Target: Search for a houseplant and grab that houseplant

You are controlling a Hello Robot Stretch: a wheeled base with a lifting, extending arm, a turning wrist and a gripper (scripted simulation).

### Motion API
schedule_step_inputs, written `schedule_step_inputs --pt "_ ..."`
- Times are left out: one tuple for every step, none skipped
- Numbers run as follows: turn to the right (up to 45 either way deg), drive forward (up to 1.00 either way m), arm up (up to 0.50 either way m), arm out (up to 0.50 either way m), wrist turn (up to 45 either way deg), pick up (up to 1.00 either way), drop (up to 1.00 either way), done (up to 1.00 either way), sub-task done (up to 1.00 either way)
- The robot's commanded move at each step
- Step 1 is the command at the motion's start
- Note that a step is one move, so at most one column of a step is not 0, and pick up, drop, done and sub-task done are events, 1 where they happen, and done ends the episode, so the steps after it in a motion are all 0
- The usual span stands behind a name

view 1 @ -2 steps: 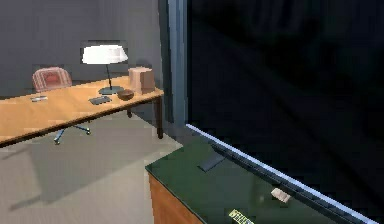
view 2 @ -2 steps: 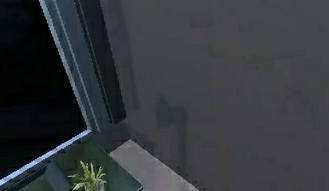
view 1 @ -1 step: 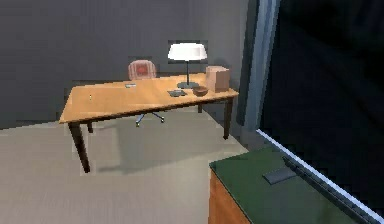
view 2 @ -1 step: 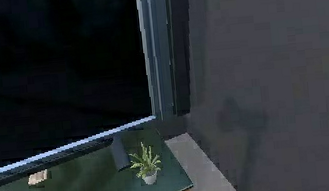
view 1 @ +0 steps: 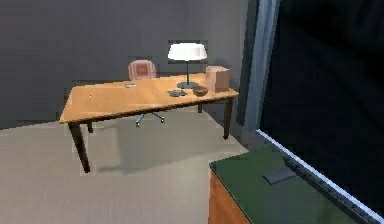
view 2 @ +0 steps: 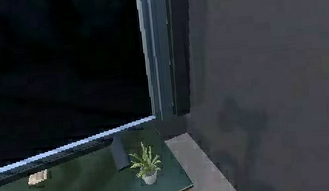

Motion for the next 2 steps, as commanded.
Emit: schedule_step_inputs --pt "0.0 0.0 0.28 0.0 0.0 0.0 0.0 0.0 0.0" --pt "0.0 0.0 0.0 0.24 0.0 0.0 0.0 0.0 0.0"
